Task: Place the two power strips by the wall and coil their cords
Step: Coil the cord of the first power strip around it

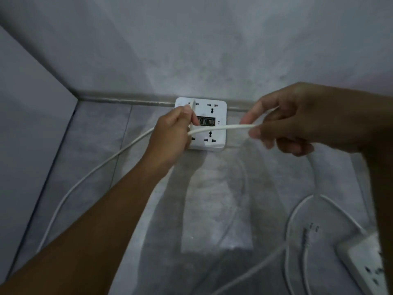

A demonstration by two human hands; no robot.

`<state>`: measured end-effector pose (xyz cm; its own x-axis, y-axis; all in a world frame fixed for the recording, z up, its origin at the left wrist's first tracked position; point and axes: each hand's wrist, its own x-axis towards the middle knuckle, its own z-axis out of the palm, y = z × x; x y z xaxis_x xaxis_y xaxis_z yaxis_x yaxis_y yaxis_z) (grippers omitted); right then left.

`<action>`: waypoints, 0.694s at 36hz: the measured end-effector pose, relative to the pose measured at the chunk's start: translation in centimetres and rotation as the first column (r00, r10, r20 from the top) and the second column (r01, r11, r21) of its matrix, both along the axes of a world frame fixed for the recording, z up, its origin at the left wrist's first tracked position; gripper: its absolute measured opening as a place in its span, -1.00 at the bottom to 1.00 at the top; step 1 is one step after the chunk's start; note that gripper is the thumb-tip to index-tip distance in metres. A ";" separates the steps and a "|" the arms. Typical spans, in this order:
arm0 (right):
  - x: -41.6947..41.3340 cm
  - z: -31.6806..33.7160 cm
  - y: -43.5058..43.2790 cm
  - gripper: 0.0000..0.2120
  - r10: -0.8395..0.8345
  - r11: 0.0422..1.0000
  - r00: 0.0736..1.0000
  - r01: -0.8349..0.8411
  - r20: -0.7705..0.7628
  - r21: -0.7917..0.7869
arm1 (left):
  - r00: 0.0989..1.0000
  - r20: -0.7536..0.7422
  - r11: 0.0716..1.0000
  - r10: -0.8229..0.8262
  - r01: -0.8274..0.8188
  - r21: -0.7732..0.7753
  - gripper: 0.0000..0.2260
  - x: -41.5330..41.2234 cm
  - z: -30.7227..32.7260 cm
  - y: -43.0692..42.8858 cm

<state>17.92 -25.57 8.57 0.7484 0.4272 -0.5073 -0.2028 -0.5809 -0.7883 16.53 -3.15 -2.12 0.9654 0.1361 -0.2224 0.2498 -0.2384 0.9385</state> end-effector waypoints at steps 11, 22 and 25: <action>0.7 -1.4 3.2 -0.95 0.056 0.989 0.810 0.033 0.584 -0.141 | 0.953 -0.050 0.946 -0.300 0.290 -0.144 -0.62 -0.4 2.8 -1.2; 1.1 -2.3 0.6 -0.52 -0.115 0.993 0.950 0.117 0.290 0.012 | 0.880 -0.140 0.657 -0.454 0.225 -0.719 -0.62 -1.6 0.8 2.5; 1.3 -1.8 0.3 -0.60 -0.088 0.992 0.904 0.116 0.418 -0.043 | 0.851 -0.164 0.616 -0.498 0.214 -0.758 -0.64 -1.9 0.6 2.6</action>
<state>19.22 -25.26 6.75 0.9347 0.3141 -0.1661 0.0731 -0.6275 -0.7752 14.63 -0.56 -1.53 0.7446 -0.5327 -0.4022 0.6109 0.3010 0.7322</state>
